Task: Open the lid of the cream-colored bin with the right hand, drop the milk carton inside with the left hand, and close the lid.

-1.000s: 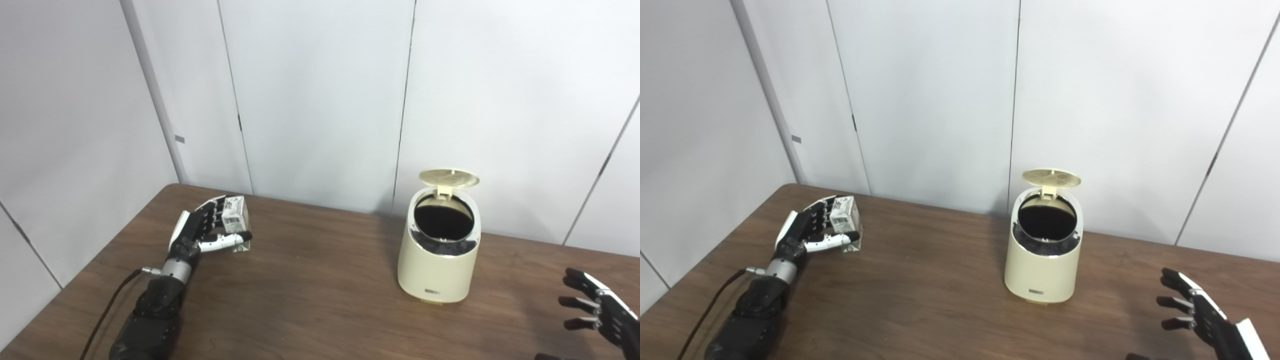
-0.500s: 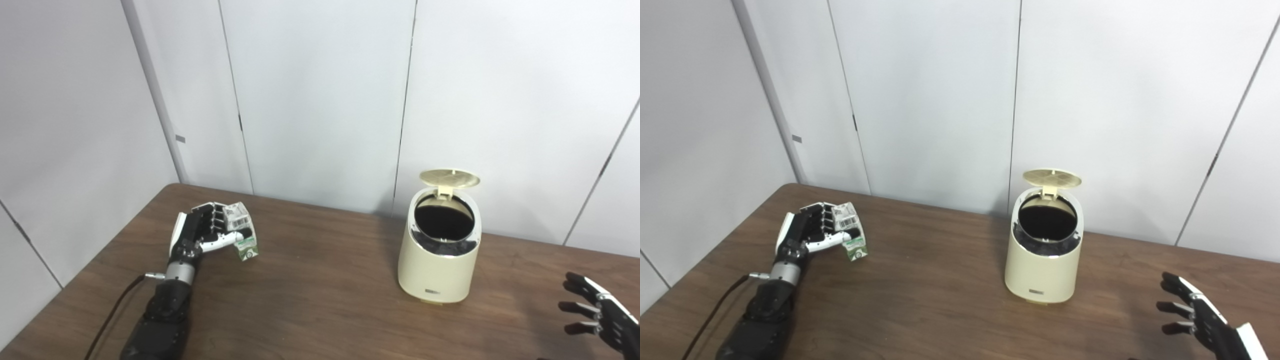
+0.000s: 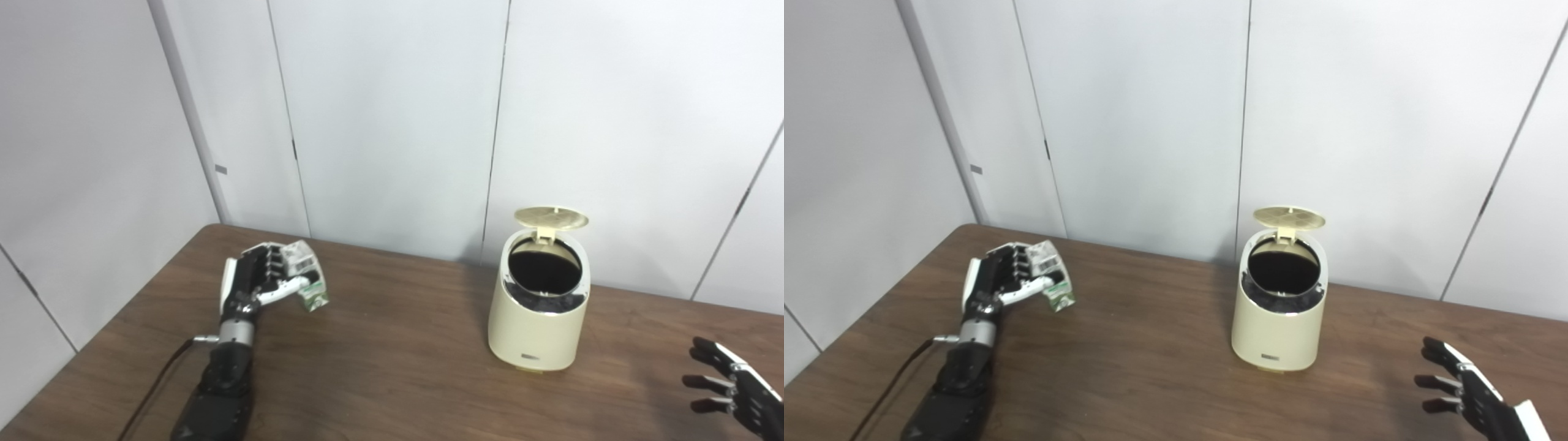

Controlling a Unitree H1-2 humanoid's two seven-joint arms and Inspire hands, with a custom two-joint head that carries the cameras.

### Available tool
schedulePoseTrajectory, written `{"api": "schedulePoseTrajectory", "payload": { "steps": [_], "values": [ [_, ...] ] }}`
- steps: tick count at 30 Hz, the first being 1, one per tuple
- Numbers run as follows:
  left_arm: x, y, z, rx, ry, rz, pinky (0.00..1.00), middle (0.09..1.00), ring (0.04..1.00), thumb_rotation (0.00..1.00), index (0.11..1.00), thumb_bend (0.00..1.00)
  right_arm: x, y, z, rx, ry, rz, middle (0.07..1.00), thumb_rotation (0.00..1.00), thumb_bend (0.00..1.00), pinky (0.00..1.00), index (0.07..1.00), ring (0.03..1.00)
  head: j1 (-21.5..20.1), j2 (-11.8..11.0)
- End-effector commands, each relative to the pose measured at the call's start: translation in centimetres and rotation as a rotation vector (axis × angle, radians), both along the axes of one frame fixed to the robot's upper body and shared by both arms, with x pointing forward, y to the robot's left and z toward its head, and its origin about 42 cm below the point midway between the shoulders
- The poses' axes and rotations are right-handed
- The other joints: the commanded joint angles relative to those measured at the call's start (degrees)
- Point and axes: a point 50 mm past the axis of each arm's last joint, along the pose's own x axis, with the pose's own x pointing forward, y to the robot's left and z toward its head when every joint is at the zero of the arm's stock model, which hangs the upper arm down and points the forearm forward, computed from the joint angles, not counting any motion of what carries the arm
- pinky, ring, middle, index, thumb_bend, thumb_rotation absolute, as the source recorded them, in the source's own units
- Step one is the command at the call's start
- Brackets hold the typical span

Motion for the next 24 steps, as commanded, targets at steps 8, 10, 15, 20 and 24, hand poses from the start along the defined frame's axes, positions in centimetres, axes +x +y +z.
{"api": "schedulePoseTrajectory", "payload": {
  "steps": [8,10,15,20,24],
  "values": [
    [0.8,-4.9,8.3,0.153,-0.276,-0.1,0.38,0.479,0.439,0.0,0.497,0.52,0.7,1.2,1.6,-0.04,-0.065,-0.026,0.86,0.15,0.73,0.63,0.88,0.752,-1.9,-0.5],
    [0.6,-6.2,9.5,0.164,-0.296,-0.095,0.37,0.475,0.429,0.0,0.503,0.52,0.8,1.5,1.6,-0.026,-0.064,-0.023,0.862,0.14,0.73,0.63,0.882,0.753,-2.4,-0.6],
    [0.1,-8.8,12.0,0.152,-0.348,-0.132,0.34,0.47,0.411,0.0,0.509,0.52,1.2,2.1,1.8,0.006,-0.053,-0.004,0.911,0.01,0.72,0.69,0.905,0.81,-4.6,-0.9],
    [-0.2,-11.2,14.1,0.192,-0.397,-0.204,0.36,0.47,0.43,0.0,0.51,0.52,1.3,2.8,2.3,-0.009,-0.102,-0.029,0.883,0.0,0.73,0.67,0.883,0.777,-6.9,-0.9],
    [-0.1,-13.2,15.0,0.182,-0.419,-0.287,0.4,0.473,0.449,0.0,0.503,0.52,1.5,3.3,2.2,-0.018,-0.136,-0.019,0.866,0.0,0.73,0.65,0.871,0.767,-8.7,-1.0]
  ]
}}
